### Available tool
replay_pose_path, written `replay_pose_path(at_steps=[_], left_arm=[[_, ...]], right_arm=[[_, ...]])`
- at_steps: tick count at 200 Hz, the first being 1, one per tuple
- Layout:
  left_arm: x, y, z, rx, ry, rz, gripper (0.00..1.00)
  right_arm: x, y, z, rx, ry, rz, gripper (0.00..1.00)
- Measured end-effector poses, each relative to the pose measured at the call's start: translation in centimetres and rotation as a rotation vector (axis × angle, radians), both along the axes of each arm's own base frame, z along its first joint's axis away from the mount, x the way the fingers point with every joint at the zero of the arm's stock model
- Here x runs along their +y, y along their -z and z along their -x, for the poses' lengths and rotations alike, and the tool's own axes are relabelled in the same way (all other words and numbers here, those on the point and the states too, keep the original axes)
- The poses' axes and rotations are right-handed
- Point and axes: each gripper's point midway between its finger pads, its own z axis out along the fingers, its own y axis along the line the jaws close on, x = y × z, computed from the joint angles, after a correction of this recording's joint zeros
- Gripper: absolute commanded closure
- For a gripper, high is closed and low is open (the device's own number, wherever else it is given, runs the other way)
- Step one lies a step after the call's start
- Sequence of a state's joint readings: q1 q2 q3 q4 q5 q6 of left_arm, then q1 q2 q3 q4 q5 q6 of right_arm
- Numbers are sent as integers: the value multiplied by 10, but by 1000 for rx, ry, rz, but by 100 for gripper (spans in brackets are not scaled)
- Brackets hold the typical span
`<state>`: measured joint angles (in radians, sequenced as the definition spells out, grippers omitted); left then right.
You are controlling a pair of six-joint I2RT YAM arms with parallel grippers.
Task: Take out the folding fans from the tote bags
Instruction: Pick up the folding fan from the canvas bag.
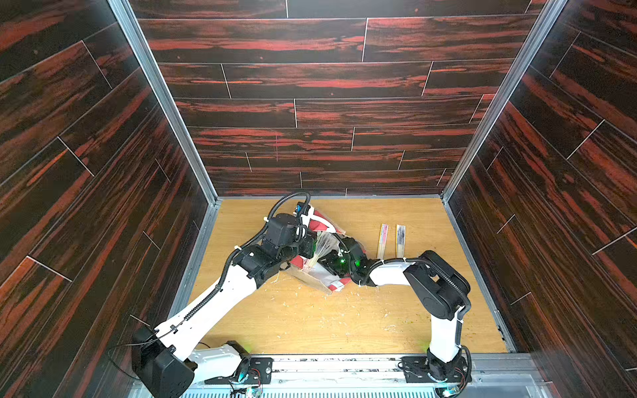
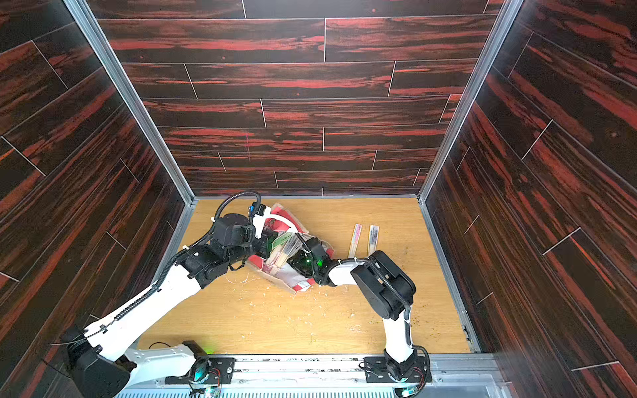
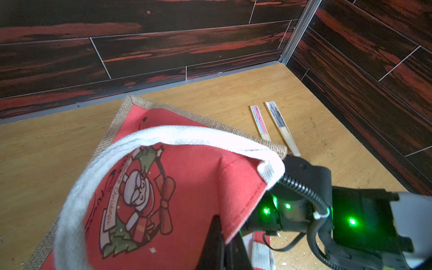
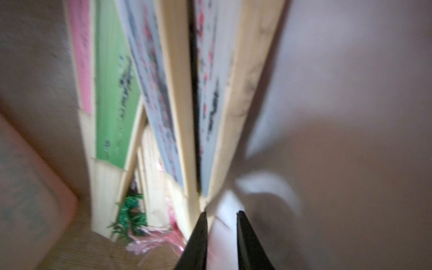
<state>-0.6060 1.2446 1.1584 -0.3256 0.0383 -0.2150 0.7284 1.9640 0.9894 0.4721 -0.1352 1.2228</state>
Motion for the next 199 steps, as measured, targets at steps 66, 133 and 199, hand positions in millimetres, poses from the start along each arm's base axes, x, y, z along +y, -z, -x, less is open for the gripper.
replay_pose_path(at_steps=[66,133,199], left_arm=[[-12,14,-3,42,41,5,100],[-16,17,-6,54,46,19,100],[-5,17,-17,32,-53,3,100]], right_arm=[[0,2,-16,15,22,-27,76],[12,1,-28,1,5,-68,97],[1,-6,-17,-31,-16,-25,100]])
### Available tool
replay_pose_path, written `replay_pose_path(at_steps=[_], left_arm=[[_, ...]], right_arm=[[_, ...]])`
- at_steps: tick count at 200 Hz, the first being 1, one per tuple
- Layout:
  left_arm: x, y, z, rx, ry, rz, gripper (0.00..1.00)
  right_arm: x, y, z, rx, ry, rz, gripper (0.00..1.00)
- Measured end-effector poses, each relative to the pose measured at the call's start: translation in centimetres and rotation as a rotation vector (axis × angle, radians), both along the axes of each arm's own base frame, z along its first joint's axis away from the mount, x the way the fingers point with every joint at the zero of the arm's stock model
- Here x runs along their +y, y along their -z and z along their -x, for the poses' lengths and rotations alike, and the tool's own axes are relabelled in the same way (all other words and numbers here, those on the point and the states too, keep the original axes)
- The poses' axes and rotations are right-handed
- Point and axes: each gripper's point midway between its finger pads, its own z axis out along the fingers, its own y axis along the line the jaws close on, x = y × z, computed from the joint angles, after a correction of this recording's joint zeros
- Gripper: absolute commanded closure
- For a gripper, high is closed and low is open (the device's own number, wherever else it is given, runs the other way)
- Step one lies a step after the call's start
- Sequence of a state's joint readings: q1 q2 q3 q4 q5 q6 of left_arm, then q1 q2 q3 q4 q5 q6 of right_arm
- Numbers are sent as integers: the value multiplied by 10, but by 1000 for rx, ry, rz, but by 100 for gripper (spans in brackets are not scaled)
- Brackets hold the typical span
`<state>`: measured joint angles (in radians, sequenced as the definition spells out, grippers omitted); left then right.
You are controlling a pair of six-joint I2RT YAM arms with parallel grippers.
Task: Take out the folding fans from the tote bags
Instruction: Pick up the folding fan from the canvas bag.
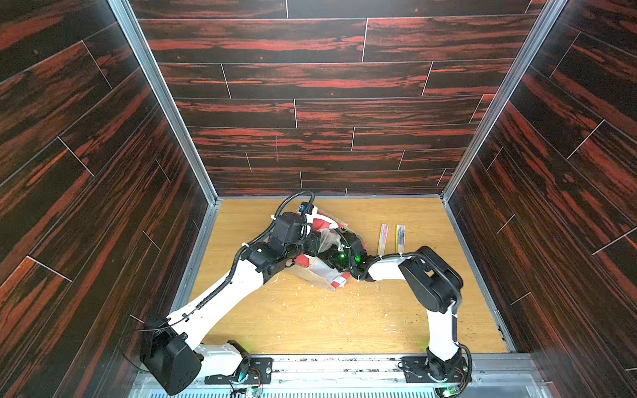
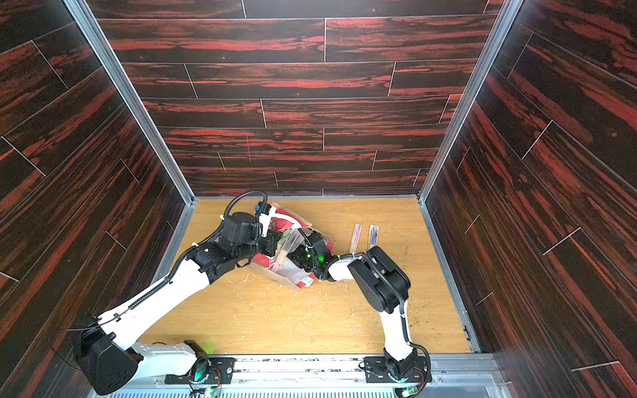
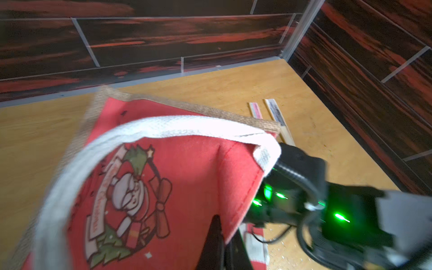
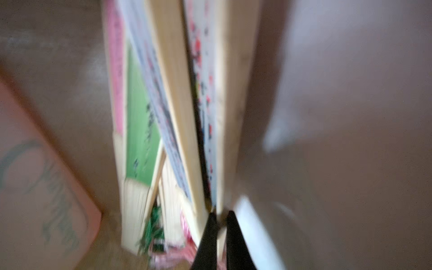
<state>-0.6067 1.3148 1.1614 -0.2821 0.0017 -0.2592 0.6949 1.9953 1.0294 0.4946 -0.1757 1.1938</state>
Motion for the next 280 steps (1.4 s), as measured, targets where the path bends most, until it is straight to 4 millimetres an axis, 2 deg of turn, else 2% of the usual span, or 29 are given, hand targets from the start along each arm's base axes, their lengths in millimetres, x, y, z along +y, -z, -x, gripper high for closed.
replay_pose_path(at_steps=[15,57,75,131,172,251,280], left_arm=[[6,-1,-5,-13,-44,-11,100],[23,-2,-14,-34,-151,-34,100],[26,-3,-16,-37,-176,-35,100],[28,-4,-17,-35,-196,-22,100],[28,-4,-17,-32,-202,-14,100],[43,-17,-19,-3,-294,5,100],[47,-15,-20,13,-316,15,100]], right_arm=[[-5,-13,5,-31,-6,23,100],[-12,-70,22,-177,-23,68,100],[-14,-87,28,-229,-29,89,100],[-29,-102,39,-327,-22,253,100],[-48,-131,36,-415,23,343,100],[-72,-170,38,-508,83,379,100],[-76,-170,46,-513,80,386,100]])
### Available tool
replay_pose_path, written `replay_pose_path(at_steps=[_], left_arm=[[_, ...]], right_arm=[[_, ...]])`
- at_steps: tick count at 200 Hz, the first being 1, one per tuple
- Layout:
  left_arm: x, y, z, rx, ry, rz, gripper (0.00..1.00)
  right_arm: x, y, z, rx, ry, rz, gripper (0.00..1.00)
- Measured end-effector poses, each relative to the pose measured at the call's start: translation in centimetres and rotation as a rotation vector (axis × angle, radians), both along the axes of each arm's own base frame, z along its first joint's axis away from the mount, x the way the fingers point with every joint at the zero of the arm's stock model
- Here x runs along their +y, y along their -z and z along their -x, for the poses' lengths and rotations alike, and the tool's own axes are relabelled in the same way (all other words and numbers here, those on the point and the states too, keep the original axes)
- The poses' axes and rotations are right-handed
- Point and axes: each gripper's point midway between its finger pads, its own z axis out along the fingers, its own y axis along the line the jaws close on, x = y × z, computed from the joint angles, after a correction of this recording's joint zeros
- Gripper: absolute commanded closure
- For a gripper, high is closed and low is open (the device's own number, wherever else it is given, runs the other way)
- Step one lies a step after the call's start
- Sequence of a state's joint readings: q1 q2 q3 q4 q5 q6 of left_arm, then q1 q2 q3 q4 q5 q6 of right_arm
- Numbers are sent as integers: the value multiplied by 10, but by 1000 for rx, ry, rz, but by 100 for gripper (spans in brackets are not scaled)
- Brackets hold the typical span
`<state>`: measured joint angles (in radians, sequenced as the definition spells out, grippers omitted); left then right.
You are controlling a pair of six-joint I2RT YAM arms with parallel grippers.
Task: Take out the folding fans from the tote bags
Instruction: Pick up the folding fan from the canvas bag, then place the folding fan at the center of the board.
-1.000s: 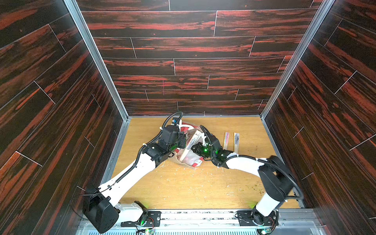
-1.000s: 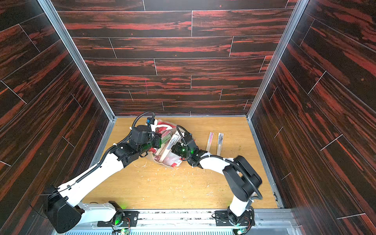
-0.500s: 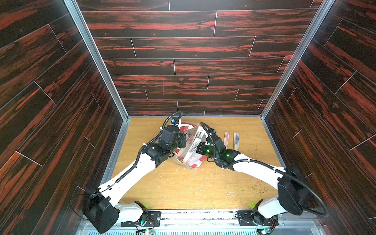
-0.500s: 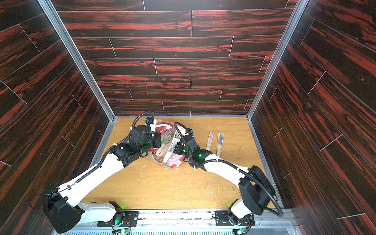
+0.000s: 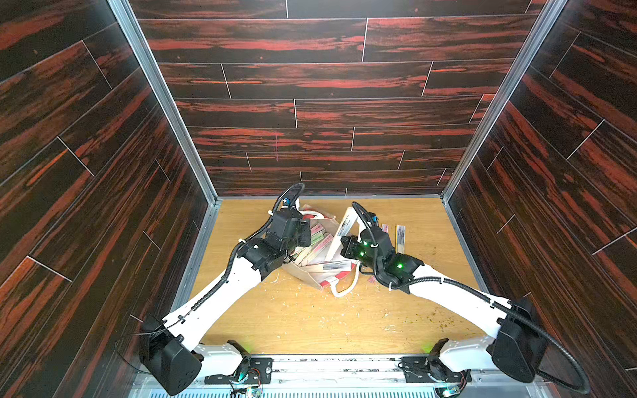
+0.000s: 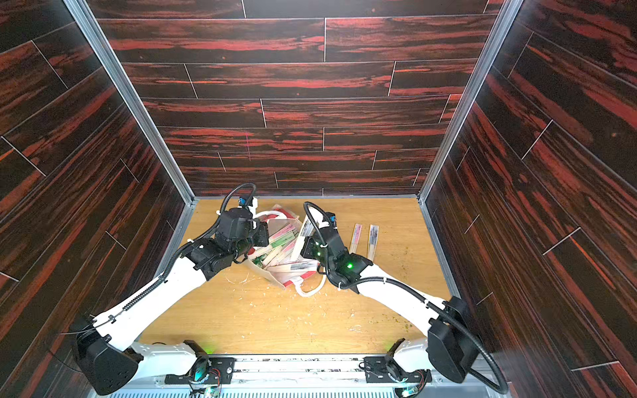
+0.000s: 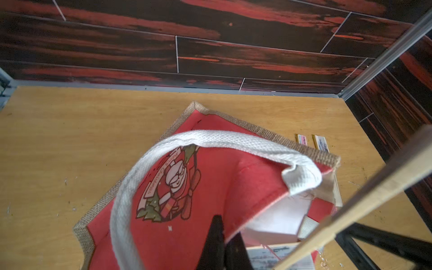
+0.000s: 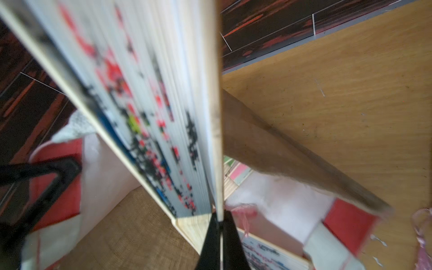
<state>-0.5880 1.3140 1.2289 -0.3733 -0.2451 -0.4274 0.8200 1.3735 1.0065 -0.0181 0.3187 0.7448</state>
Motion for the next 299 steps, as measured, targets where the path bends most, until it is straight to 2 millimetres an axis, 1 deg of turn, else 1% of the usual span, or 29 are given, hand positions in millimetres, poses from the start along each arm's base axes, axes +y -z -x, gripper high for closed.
replay_pose_path(at_steps=[27,43,54,69,84,96,103,110,124,136,153,167,181,193,202,219,236,267,282,299], left_arm=[[0,0,0,3,-5,10,100],[0,0,0,6,-9,16,100],[0,0,0,7,-12,20,100],[1,0,0,13,-16,21,100],[1,-1,0,19,-19,22,100],[1,-2,-1,17,-21,26,100],[1,-2,-1,18,-22,26,100],[1,-2,-1,18,-22,26,100],[1,-2,-1,20,-23,24,100],[2,-2,-1,20,-23,24,100],[2,-2,-1,21,-23,26,100],[1,-2,-1,22,-21,28,100],[1,-2,-1,23,-21,31,100],[1,-2,-1,24,-20,32,100],[1,-2,-1,24,-20,33,100],[1,-2,-1,25,-19,35,100],[1,-2,-1,26,-18,37,100],[1,-2,-1,26,-19,37,100],[1,-2,-1,27,-18,38,100],[1,-1,-1,27,-16,38,100]], right_arm=[[-5,2,6,4,-6,45,100],[-9,-7,8,-2,-10,74,100],[-10,-20,7,-15,-10,92,100],[-12,-47,5,-43,-5,95,100],[-20,-74,5,-68,3,89,100],[-34,-91,5,-78,22,87,100],[-44,-98,5,-76,34,89,100],[-58,-104,3,-70,56,92,100],[-88,-108,-1,-40,102,106,100],[-117,-106,-6,-6,154,128,100],[-159,-88,-13,73,226,165,100],[-196,-66,-18,154,284,187,100],[-230,-42,-18,240,338,207,100],[-252,-23,-16,305,369,223,100],[-265,-10,-16,350,383,236,100],[-285,15,-20,427,402,265,100],[-301,47,-27,515,409,308,100],[-320,99,-34,662,392,402,100],[-328,116,-41,716,378,427,100],[-337,129,-54,750,371,438,100]])
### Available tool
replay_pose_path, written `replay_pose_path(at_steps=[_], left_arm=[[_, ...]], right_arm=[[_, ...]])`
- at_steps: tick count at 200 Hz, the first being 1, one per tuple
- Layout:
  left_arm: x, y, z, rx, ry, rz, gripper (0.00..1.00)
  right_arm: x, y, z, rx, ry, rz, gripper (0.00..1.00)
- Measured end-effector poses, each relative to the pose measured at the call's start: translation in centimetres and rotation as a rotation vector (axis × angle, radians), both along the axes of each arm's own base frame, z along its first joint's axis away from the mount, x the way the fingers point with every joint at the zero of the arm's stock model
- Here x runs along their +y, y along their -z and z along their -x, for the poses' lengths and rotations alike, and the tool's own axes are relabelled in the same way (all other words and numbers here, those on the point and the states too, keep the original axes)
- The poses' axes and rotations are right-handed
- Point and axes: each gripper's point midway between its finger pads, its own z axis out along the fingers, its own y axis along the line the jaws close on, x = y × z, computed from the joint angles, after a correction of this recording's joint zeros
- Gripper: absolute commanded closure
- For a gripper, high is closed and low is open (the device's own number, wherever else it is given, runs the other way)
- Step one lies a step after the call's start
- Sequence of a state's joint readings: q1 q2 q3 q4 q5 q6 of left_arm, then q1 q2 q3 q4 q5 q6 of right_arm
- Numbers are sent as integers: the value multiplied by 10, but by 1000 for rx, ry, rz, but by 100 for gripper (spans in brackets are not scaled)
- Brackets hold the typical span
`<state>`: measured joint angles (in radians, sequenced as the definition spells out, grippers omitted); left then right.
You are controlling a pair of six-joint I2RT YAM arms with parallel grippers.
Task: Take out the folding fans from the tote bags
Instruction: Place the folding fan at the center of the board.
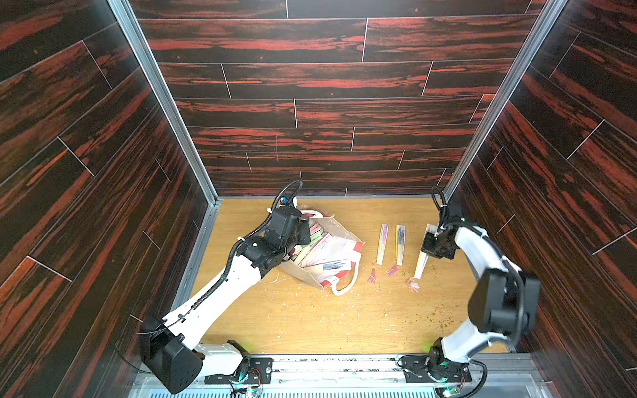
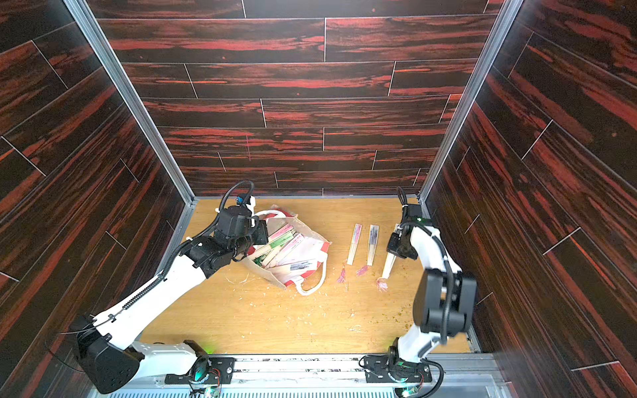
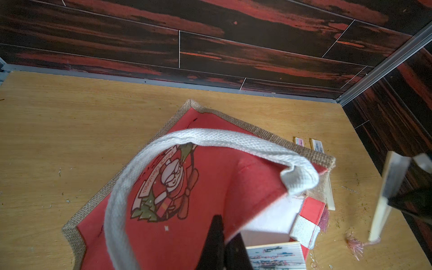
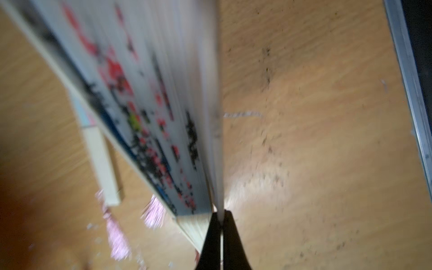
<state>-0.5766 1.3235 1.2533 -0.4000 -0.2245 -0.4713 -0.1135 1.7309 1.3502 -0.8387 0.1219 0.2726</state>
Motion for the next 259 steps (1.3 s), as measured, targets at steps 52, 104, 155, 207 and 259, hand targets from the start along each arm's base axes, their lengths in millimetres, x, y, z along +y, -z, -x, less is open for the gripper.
replay_pose_path(at_steps=[52,104,155,207,259], left_arm=[[-4,4,-2,11,15,8,100],[-7,11,-5,27,23,3,100],[-7,11,-5,27,25,5,100],[-12,7,-5,16,44,26,100],[-19,9,-4,-1,82,50,100]], right_arm=[[-17,26,-43,44,-25,5,100],[-21,44,-76,66,-57,-14,100],[-20,51,-80,81,-67,-30,80],[-19,51,-79,86,-67,-38,71],[-2,23,-60,18,-21,-111,66]])
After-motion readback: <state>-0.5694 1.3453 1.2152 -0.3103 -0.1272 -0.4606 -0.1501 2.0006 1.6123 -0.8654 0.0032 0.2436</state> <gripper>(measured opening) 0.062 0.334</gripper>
